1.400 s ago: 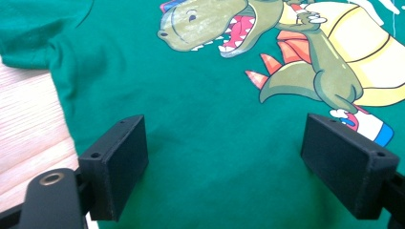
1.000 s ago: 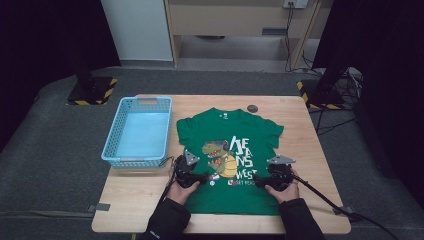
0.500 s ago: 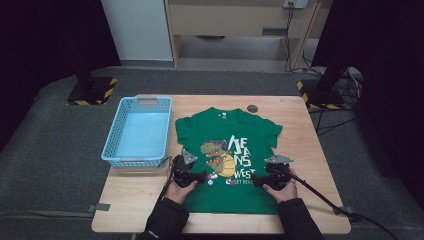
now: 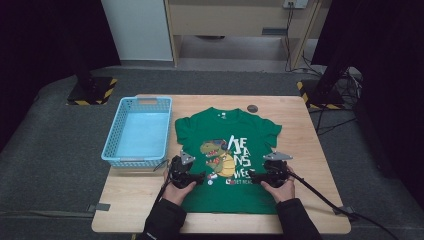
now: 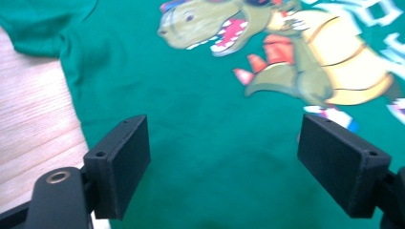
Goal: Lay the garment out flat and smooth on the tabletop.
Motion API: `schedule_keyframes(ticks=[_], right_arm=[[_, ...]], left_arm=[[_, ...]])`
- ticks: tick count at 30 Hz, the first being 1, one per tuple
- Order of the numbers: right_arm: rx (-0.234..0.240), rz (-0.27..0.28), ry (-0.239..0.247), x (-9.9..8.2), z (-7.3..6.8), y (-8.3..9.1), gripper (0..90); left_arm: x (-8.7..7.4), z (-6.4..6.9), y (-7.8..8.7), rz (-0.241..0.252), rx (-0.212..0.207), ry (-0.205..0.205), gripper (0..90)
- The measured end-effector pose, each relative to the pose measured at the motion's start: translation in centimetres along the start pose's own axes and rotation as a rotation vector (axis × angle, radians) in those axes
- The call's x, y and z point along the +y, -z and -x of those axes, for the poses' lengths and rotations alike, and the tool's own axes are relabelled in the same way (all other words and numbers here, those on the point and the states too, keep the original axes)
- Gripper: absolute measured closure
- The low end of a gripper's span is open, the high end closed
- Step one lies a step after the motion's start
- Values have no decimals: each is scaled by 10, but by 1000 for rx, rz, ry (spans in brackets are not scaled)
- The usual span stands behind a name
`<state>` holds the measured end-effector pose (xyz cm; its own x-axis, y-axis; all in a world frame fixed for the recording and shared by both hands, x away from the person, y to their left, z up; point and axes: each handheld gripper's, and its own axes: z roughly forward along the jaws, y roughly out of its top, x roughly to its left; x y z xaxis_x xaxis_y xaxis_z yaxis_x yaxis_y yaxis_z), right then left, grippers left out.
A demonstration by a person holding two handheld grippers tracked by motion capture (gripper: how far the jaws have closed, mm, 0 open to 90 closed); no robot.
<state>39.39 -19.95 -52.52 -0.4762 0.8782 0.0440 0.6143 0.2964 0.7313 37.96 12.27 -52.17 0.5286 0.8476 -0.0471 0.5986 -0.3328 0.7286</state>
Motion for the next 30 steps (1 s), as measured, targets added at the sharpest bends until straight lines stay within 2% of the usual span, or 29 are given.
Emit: schedule_keyframes(ticks=[5,7,11,15,20,30], right_arm=[[12,14,8,2,-4,6,53],[15,17,4,3,-4,8,51],[29,39,11,3,-6,17,50],[47,22,33,-2,-12,22,43],[55,19,36,-3,-13,25,39],[48,52,18,-4,-6,37,37]], left_arm=[[-1,7,12,11,-6,-30,153],[-4,9,19,32,-5,-36,152],[-7,8,28,53,-5,-27,153],[-8,5,38,72,-4,-23,148],[-10,1,43,71,-1,-29,145],[-18,-3,48,66,0,-34,135]])
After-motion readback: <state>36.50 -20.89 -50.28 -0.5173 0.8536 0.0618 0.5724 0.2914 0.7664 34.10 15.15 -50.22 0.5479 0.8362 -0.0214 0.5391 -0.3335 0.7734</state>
